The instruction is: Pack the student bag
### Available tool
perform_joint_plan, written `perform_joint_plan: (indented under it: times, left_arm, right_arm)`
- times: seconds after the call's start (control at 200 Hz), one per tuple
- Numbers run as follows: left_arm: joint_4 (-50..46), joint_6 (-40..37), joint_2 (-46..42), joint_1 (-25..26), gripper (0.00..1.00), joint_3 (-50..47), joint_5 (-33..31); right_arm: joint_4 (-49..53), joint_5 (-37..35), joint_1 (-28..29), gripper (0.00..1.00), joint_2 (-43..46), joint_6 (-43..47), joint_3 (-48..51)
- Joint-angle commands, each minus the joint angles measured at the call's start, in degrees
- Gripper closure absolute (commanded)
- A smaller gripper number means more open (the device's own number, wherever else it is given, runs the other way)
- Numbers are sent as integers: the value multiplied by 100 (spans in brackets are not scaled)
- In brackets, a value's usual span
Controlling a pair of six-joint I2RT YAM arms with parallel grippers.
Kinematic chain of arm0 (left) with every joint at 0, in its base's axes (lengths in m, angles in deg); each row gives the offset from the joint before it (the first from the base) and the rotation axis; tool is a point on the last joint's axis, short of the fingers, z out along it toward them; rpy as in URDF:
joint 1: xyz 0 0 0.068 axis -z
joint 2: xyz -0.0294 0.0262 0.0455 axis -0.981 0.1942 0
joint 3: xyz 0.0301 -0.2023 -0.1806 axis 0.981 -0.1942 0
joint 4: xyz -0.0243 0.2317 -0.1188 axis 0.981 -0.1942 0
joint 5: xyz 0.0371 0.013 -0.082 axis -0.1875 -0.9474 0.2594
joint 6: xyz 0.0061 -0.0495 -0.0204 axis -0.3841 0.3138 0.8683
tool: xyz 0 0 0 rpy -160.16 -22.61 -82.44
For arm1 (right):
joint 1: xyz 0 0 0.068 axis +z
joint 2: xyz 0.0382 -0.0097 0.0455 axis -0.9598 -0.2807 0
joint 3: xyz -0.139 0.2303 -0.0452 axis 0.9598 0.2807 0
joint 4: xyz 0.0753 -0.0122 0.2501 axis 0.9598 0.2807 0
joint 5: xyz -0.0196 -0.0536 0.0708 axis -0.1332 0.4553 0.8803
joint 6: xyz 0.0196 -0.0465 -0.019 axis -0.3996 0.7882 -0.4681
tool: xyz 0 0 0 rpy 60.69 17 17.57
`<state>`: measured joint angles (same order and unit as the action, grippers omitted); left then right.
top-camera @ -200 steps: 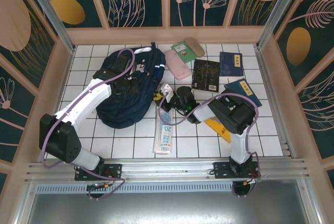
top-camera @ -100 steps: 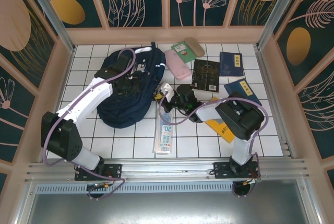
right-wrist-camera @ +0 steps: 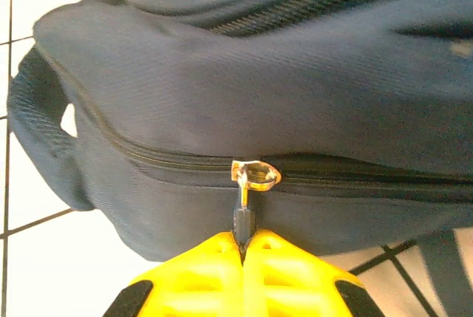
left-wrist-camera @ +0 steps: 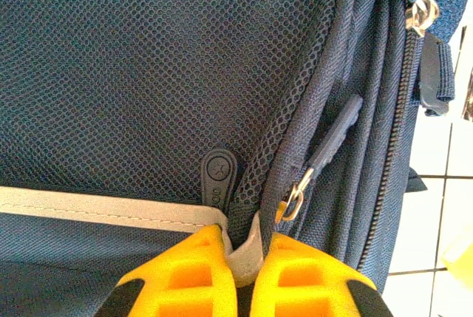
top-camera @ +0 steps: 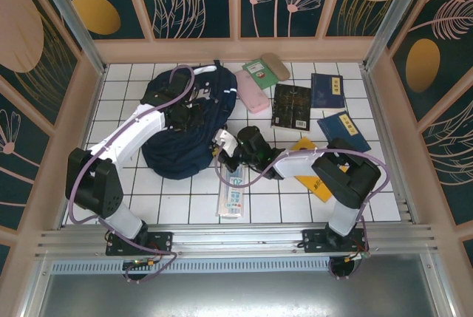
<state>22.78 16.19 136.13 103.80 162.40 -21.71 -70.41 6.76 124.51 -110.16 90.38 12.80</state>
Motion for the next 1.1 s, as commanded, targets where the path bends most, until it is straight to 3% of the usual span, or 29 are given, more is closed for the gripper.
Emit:
perform_joint_plan:
  times: [0.0,0.37,0.601,1.096]
  left_arm:
    - [803,332,2,-47,100,310,333]
    - [1156,851,190,-113,100,416,593]
    - [1357,1253,329,-231,100,532,620]
    - [1273,1909,774,-566,100,1321,67]
  right_arm:
    - [281,-5,306,100,188,66,-262]
    - [498,-583,1131,100,-418,-529,-860]
    - [264,-538,1298,100,-550,-918,-954]
    - [-437,404,497,100,648,-987,196]
